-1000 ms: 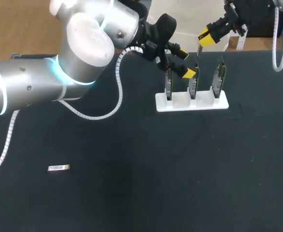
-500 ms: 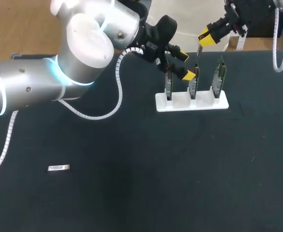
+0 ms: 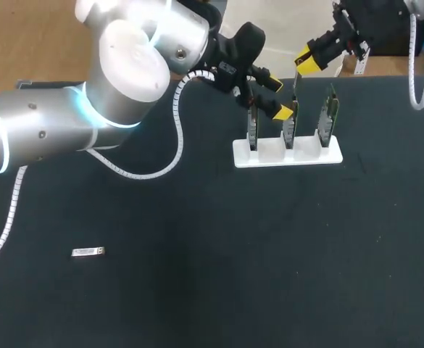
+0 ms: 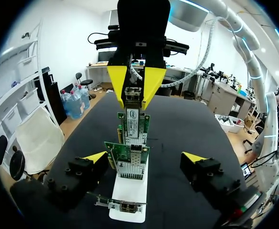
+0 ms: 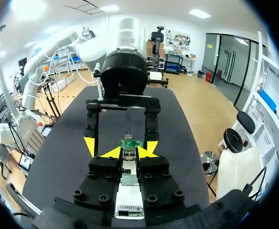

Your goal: Pick up the optical module with the left hand, and insert it into the network port with the right hand.

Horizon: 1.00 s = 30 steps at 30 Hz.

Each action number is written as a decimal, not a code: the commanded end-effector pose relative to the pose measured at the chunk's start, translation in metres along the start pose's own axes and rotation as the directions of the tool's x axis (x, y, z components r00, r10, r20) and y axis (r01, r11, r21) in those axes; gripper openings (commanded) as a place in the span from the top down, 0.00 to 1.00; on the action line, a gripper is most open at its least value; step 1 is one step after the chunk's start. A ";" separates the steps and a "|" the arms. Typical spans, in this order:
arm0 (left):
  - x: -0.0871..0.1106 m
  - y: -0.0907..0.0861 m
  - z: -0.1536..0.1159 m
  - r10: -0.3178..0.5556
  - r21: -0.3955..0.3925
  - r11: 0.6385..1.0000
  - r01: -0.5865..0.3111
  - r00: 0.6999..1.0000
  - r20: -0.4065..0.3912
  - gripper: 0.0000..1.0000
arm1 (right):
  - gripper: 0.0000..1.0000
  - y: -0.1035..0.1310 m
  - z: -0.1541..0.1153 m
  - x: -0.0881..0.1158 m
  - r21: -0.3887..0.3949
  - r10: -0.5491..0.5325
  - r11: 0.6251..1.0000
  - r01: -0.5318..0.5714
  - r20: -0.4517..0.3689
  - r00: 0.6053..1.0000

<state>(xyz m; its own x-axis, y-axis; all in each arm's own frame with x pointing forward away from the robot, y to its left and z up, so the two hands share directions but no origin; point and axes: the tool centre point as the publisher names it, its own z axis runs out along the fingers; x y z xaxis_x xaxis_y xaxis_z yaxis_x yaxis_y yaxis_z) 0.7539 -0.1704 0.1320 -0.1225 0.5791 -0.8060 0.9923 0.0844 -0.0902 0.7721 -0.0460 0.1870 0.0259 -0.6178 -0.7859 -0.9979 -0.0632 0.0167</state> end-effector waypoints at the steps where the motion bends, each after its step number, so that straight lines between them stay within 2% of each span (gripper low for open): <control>1: -0.001 0.002 0.001 -0.001 0.003 1.000 0.001 1.000 -0.005 0.00 | 1.00 0.004 0.002 0.002 0.005 -0.001 1.000 0.001 -0.002 1.000; 6: -0.001 0.002 0.001 -0.001 0.003 1.000 0.001 1.000 -0.005 0.00 | 1.00 0.005 0.004 0.003 0.006 -0.008 1.000 0.008 -0.029 1.000; 30: -0.001 0.002 0.001 -0.001 0.003 1.000 0.001 1.000 -0.005 0.00 | 1.00 0.005 0.010 0.007 0.018 0.003 1.000 -0.002 -0.041 0.999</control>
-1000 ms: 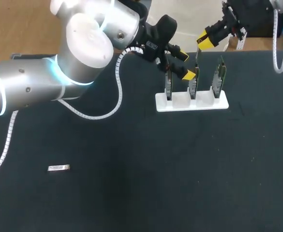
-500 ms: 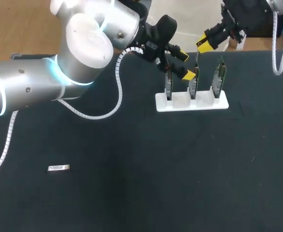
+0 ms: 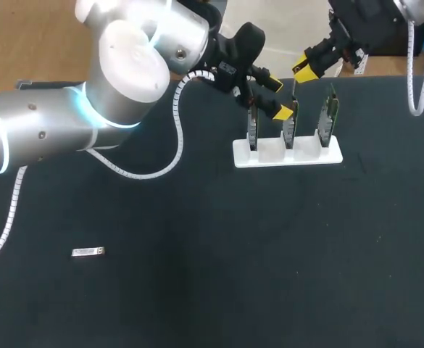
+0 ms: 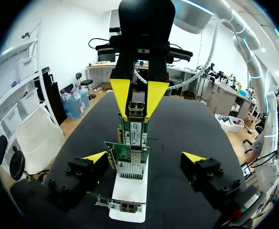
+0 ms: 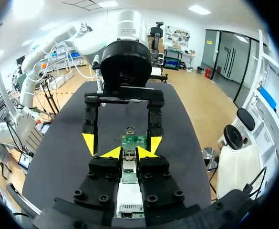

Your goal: Pick up the optical module with the left hand, and insert it into the network port with the right hand.

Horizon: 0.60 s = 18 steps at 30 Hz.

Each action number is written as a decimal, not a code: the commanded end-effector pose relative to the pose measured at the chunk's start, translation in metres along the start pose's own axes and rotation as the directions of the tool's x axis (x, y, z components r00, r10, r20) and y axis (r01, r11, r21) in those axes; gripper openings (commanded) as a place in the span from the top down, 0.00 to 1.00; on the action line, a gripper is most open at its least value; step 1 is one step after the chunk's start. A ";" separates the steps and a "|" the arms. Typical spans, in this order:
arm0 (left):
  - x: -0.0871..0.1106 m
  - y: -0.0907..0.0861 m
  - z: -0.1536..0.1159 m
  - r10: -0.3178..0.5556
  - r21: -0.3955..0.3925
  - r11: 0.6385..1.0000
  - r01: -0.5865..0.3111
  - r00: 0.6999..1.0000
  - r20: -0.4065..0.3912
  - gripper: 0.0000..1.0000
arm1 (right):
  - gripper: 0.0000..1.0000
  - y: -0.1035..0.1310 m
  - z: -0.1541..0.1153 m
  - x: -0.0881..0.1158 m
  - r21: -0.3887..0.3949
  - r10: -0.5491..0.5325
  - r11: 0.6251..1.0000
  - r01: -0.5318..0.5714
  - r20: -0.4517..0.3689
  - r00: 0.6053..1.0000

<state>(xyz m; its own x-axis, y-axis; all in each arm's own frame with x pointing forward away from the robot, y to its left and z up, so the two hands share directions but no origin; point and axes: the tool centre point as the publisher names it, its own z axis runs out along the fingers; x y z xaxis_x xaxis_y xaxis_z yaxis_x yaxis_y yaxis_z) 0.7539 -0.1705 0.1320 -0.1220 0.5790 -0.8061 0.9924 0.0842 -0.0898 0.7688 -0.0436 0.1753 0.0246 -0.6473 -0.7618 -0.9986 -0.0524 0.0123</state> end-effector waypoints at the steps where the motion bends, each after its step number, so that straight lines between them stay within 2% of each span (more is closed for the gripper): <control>1: -0.001 0.002 0.001 -0.001 0.003 1.000 0.001 1.000 -0.005 0.00 | 1.00 0.002 0.001 0.000 0.008 0.000 1.000 0.000 -0.004 1.000; 18: -0.001 0.002 0.001 -0.001 0.003 1.000 0.001 1.000 -0.005 0.00 | 1.00 0.001 0.005 0.006 0.012 0.026 1.000 -0.026 -0.002 1.000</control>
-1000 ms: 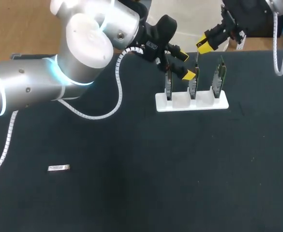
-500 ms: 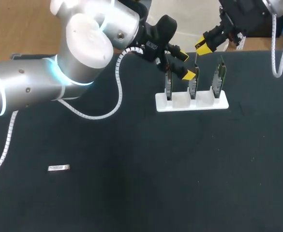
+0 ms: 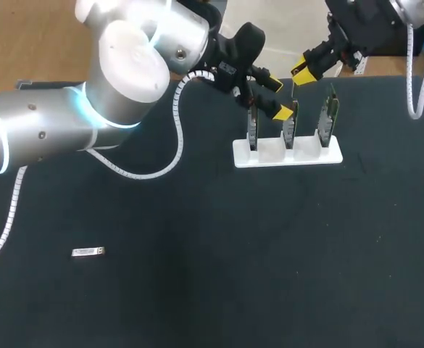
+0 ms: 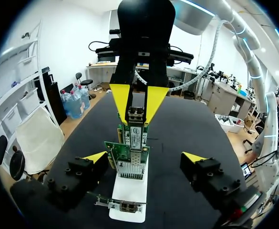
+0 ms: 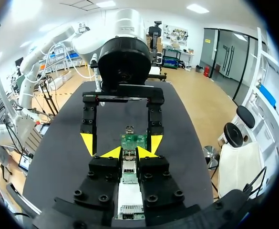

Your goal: Pick up the optical module with the left hand, and insert it into the network port with the right hand.

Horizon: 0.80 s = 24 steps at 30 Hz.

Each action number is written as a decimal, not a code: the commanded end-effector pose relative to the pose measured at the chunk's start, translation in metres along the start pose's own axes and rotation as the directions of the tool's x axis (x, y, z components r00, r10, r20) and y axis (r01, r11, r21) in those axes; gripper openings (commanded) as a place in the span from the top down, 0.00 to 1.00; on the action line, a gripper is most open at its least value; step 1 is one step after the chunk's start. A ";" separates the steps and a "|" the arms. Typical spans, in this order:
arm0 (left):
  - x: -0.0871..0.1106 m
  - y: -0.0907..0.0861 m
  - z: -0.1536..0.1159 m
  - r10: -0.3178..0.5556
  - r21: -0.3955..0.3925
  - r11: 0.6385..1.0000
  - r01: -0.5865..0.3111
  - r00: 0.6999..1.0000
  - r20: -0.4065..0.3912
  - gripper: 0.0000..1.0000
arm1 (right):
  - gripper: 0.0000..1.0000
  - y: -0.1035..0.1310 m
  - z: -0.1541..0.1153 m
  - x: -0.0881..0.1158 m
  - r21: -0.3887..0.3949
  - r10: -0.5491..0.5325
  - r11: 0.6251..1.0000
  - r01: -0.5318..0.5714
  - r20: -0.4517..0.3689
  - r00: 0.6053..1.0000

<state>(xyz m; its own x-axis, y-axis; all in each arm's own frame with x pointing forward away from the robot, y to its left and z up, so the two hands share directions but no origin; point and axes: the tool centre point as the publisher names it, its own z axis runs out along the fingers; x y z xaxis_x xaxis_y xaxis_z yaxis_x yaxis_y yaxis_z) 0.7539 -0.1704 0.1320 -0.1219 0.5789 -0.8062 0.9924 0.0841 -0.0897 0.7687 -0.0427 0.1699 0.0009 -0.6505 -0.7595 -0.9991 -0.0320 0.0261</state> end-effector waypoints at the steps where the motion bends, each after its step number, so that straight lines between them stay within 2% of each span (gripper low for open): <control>1: -0.001 0.002 0.001 -0.001 0.003 1.000 0.001 1.000 -0.005 0.00 | 1.00 0.001 0.001 0.002 0.005 0.003 1.000 -0.003 0.000 1.000; 24: -0.001 0.002 0.001 -0.001 0.003 1.000 0.001 1.000 -0.005 0.00 | 1.00 0.002 0.006 0.008 0.002 0.027 1.000 -0.027 -0.002 1.000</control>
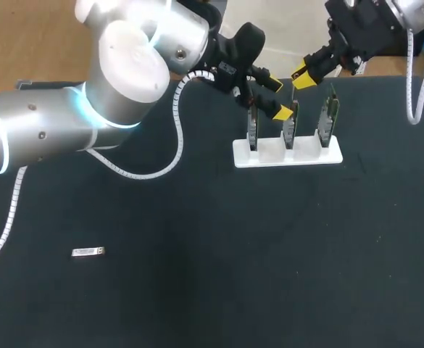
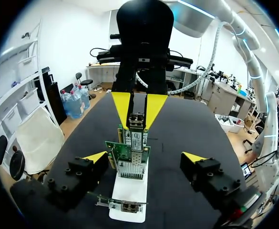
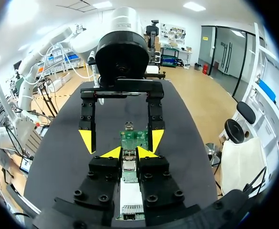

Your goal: Pick up the optical module with the left hand, and insert it into the network port with the right hand.

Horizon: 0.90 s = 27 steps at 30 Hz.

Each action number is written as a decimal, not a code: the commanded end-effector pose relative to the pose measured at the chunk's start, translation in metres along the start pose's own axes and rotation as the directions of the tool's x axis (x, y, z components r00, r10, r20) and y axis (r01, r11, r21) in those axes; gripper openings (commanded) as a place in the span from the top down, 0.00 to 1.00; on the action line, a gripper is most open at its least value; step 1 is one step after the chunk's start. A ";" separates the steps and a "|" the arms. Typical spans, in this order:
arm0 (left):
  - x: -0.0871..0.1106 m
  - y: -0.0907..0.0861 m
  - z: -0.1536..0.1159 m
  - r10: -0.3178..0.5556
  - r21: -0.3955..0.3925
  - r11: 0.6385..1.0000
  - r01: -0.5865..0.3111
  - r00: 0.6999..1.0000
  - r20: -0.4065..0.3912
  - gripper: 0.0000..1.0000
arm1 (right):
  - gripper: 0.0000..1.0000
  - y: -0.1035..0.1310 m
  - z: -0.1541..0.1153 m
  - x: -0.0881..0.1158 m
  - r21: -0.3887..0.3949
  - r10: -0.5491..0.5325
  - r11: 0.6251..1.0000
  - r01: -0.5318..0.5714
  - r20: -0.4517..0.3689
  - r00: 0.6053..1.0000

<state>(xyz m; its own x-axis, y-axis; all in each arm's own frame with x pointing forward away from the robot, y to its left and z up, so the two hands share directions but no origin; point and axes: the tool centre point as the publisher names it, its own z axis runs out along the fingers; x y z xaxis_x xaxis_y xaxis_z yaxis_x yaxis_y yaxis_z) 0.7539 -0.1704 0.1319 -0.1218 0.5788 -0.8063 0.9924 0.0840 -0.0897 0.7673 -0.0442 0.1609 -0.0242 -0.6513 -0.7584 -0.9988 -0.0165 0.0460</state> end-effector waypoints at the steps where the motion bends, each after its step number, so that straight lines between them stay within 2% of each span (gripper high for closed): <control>1: -0.001 0.002 0.001 -0.002 0.003 1.000 0.002 1.000 -0.005 0.00 | 1.00 0.001 0.001 0.001 0.003 0.004 1.000 -0.004 -0.002 1.000; 10: -0.001 0.002 0.001 -0.002 0.003 1.000 0.002 1.000 -0.005 0.00 | 1.00 0.001 0.003 0.003 0.002 0.010 1.000 -0.010 -0.001 1.000; 11: -0.001 0.002 0.001 -0.002 0.003 1.000 0.002 1.000 -0.005 0.00 | 0.93 0.001 0.003 0.003 0.003 0.010 1.000 -0.010 -0.001 1.000; 12: -0.001 0.002 0.001 -0.002 0.003 1.000 0.002 1.000 -0.005 0.00 | 0.00 0.001 0.003 0.003 0.004 0.010 1.000 -0.010 -0.001 1.000; 27: -0.001 0.002 0.001 -0.002 0.003 1.000 0.002 1.000 -0.005 0.00 | 0.00 0.001 -0.005 -0.001 0.017 0.006 1.000 -0.006 0.021 1.000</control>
<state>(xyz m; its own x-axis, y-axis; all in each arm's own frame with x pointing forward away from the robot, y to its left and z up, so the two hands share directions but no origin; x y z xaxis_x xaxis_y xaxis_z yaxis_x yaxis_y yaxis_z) 0.7539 -0.1704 0.1319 -0.1218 0.5787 -0.8064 0.9924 0.0839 -0.0897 0.7694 -0.0443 0.1631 -0.0330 -0.6400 -0.7677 -0.9990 -0.0012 0.0440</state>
